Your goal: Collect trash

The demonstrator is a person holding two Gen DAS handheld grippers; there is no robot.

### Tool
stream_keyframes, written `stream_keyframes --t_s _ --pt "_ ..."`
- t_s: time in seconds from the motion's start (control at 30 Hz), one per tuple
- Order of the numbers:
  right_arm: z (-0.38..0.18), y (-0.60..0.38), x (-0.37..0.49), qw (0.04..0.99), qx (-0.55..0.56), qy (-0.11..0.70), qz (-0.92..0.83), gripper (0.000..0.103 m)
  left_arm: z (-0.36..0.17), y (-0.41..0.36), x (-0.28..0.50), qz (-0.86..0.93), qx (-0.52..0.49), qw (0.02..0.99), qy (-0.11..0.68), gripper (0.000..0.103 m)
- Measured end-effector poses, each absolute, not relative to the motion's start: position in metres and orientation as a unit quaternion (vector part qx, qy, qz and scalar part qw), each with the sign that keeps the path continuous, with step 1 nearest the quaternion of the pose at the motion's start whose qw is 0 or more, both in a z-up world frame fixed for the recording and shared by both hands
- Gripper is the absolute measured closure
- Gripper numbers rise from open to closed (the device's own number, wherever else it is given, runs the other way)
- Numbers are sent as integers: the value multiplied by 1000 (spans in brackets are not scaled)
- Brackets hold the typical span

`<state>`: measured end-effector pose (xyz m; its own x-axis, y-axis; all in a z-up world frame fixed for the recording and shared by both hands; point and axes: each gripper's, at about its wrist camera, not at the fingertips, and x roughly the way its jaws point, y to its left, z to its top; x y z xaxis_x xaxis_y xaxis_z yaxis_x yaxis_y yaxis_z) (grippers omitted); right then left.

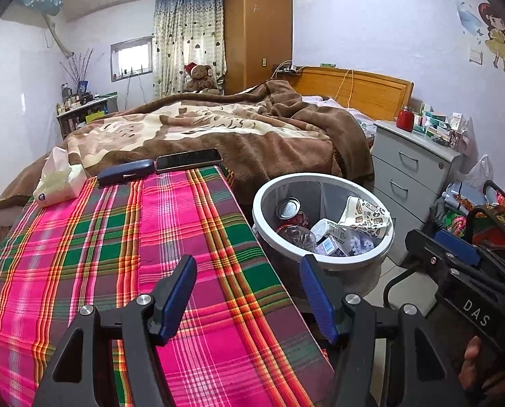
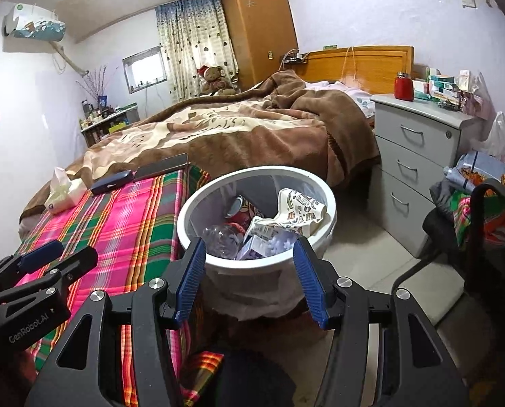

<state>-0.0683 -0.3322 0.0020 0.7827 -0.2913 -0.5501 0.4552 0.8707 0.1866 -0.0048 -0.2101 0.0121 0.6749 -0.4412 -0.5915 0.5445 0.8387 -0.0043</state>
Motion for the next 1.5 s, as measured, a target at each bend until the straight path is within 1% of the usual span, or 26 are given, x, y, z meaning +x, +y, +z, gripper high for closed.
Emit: stream_keyframes --t_s 1.5 --pt "5 -323 -73 932 156 264 -193 48 16 -204 -12 -268 85 914 294 40"
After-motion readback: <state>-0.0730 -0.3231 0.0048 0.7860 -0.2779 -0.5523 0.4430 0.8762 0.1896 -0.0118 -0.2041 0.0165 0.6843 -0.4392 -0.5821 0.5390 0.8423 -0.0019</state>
